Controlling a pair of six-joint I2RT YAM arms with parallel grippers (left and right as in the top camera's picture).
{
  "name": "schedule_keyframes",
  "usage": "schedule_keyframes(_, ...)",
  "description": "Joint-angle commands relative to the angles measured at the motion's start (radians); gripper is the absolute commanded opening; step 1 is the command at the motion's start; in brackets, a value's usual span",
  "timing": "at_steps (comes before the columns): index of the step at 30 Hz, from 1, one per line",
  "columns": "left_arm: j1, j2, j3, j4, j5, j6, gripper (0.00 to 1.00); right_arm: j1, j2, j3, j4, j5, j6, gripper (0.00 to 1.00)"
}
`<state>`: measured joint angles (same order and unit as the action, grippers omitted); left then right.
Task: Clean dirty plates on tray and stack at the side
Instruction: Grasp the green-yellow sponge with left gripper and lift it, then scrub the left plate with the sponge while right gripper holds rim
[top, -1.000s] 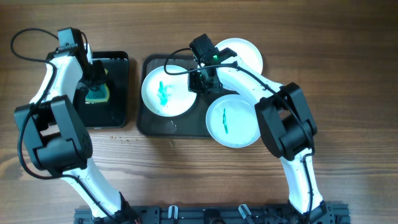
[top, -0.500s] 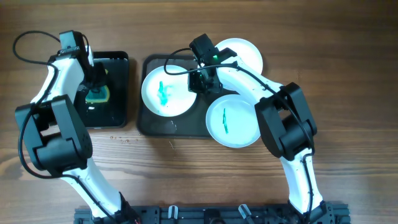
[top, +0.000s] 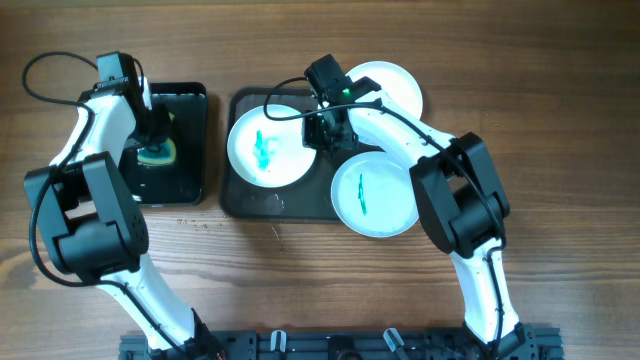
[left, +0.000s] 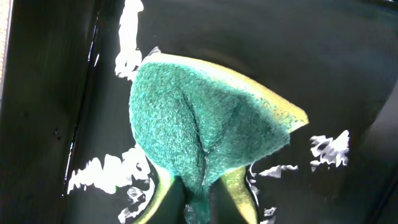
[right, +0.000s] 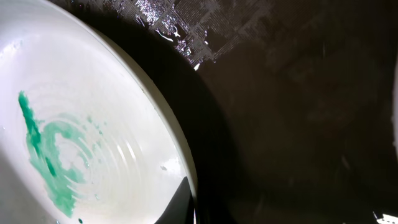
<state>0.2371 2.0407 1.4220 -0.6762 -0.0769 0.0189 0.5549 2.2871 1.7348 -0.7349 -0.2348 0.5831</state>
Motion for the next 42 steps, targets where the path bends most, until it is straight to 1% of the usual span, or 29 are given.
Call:
schedule_keyframes(1,0.003,0.009,-0.018,-0.015,0.017,0.002,0.04,0.004,0.050,0.004,-0.003,0.032,0.020,0.05)
schedule_keyframes(5,0.002,-0.013,-0.008,-0.020,0.036,-0.009,0.04,0.004,0.050,0.004,-0.003,0.030,0.022,0.04)
schedule_keyframes(11,0.001,-0.116,0.066,-0.095,0.049,-0.061,0.04,0.002,0.049,0.005,-0.010,-0.003,0.019,0.04)
schedule_keyframes(14,-0.004,-0.180,0.125,-0.153,0.158,-0.063,0.04,-0.001,0.049,0.005,-0.010,-0.008,0.019,0.04)
schedule_keyframes(17,-0.029,-0.229,0.141,-0.180,0.254,-0.105,0.04,-0.007,0.049,0.005,-0.010,-0.031,0.018,0.04)
schedule_keyframes(20,-0.094,-0.230,0.138,-0.236,0.321,-0.140,0.04,-0.017,0.049,0.005,-0.021,-0.049,0.019,0.05)
schedule_keyframes(22,-0.145,-0.214,0.124,-0.253,0.354,-0.142,0.04,-0.023,0.050,0.004,-0.029,-0.059,0.018,0.04)
schedule_keyframes(24,-0.193,-0.197,0.102,-0.247,0.357,-0.177,0.04,-0.027,0.050,0.004,-0.039,-0.059,0.018,0.04)
schedule_keyframes(29,-0.303,-0.119,0.044,-0.175,0.341,-0.298,0.04,-0.031,0.050,-0.011,-0.032,-0.075,0.018,0.04)
schedule_keyframes(33,-0.356,-0.045,0.037,-0.114,0.331,-0.322,0.04,-0.038,0.050,-0.024,-0.023,-0.081,0.018,0.04)
schedule_keyframes(38,-0.394,0.034,0.037,-0.101,0.163,-0.402,0.04,-0.039,0.050,-0.024,-0.022,-0.081,0.014,0.04)
schedule_keyframes(42,-0.417,0.080,0.037,-0.105,0.162,-0.402,0.04,-0.039,0.050,-0.024,-0.019,-0.081,0.011,0.04)
